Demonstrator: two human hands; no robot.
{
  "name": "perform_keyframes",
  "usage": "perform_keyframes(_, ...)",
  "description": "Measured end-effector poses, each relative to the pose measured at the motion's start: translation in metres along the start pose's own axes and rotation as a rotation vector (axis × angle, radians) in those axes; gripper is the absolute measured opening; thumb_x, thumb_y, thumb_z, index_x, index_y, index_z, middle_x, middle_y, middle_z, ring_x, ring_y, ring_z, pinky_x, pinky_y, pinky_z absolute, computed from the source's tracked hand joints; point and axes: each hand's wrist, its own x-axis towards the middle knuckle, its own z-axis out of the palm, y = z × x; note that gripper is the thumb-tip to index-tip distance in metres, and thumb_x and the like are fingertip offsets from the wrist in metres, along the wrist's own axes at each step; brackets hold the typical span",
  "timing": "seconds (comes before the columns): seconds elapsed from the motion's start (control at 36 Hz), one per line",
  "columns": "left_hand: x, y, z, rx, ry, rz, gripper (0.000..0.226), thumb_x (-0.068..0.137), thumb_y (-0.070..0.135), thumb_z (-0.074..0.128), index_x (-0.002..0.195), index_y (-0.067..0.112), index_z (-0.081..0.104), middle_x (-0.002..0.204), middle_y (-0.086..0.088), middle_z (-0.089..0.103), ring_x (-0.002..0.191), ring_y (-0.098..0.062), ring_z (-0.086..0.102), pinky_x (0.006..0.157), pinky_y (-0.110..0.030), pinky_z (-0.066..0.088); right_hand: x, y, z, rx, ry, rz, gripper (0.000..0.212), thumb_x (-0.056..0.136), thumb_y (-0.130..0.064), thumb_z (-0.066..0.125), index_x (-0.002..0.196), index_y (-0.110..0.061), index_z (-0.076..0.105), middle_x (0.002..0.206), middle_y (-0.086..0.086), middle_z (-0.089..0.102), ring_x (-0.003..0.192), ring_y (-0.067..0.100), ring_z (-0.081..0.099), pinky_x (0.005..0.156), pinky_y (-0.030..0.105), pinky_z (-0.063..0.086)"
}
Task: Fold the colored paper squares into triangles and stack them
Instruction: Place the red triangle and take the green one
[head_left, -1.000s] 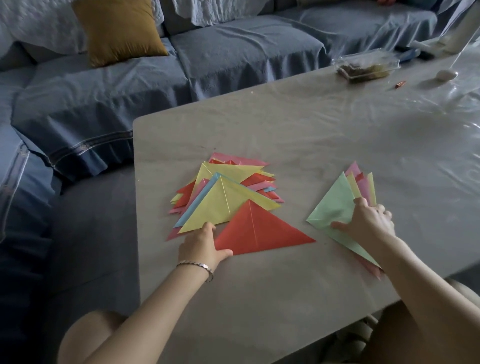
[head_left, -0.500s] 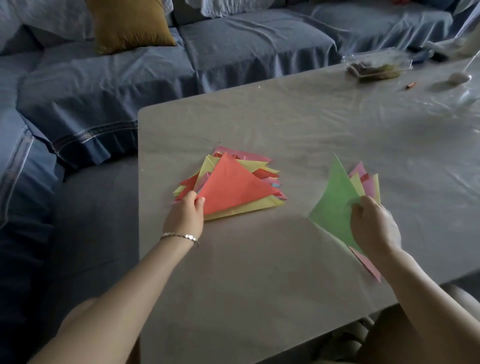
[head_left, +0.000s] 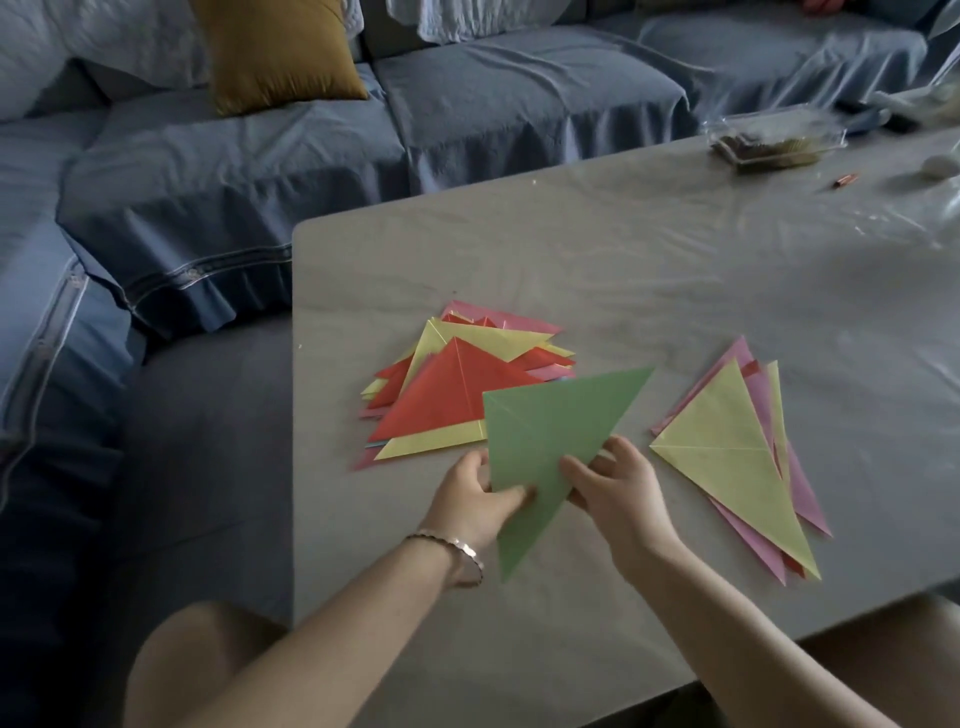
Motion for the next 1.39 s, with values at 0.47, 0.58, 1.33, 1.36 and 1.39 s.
perform_keyframes(0.47,0.034,-0.015,-0.029,0.961,0.303,0.496,0.059,0.085,-0.001,0.05,0.14,0.011,0.033,0.126,-0.012,0.046,0.111,-0.03,0.049,0.091,-0.036,0.042,-0.017,0.059,-0.009,-1.225,-0.032,-0.817,0.045,0.08,-0.023,0.051,0.12,-0.006,0.06,0.133,0.011,0.053,0.13,0.026,0.038,0.107,0.04,0.034)
perform_keyframes(0.58,0.022,-0.037,-0.019,0.995,0.304,0.858,0.046,0.072,-0.006,0.057,0.116,0.006,0.062,0.118,-0.012,0.062,0.104,-0.029,0.062,0.087,-0.041,0.052,-0.011,0.063,-0.006,-1.293,-0.109,-0.889,0.03,0.073,-0.024,0.062,0.101,-0.015,0.068,0.108,0.0,0.064,0.106,0.024,0.062,0.091,0.031,0.048)
perform_keyframes(1.33,-0.012,-0.083,-0.07,1.034,0.236,0.613,0.044,0.089,0.03,0.033,0.115,0.015,0.064,0.121,0.003,0.062,0.11,-0.01,0.059,0.105,-0.014,0.02,-0.002,0.054,-0.078,-1.456,0.212,-0.83,0.026,0.068,-0.004,0.075,0.094,-0.007,0.073,0.085,-0.001,0.067,0.082,0.022,0.066,0.101,0.05,0.034)
perform_keyframes(1.36,-0.011,-0.084,-0.074,1.044,0.27,0.627,0.043,0.086,0.029,0.034,0.113,0.015,0.066,0.119,0.004,0.064,0.108,-0.01,0.061,0.103,-0.018,0.026,-0.003,0.053,-0.076,-1.463,0.22,-0.811,0.028,0.065,-0.005,0.078,0.092,-0.008,0.073,0.084,-0.001,0.067,0.082,0.022,0.066,0.101,0.051,0.032)
perform_keyframes(1.39,-0.01,-0.084,-0.078,1.059,0.301,0.644,0.042,0.085,0.028,0.036,0.11,0.015,0.068,0.116,0.004,0.065,0.105,-0.01,0.062,0.1,-0.022,0.032,-0.004,0.053,-0.074,-1.467,0.221,-0.792,0.029,0.061,-0.007,0.08,0.089,-0.008,0.073,0.082,-0.001,0.066,0.082,0.023,0.066,0.101,0.053,0.032)
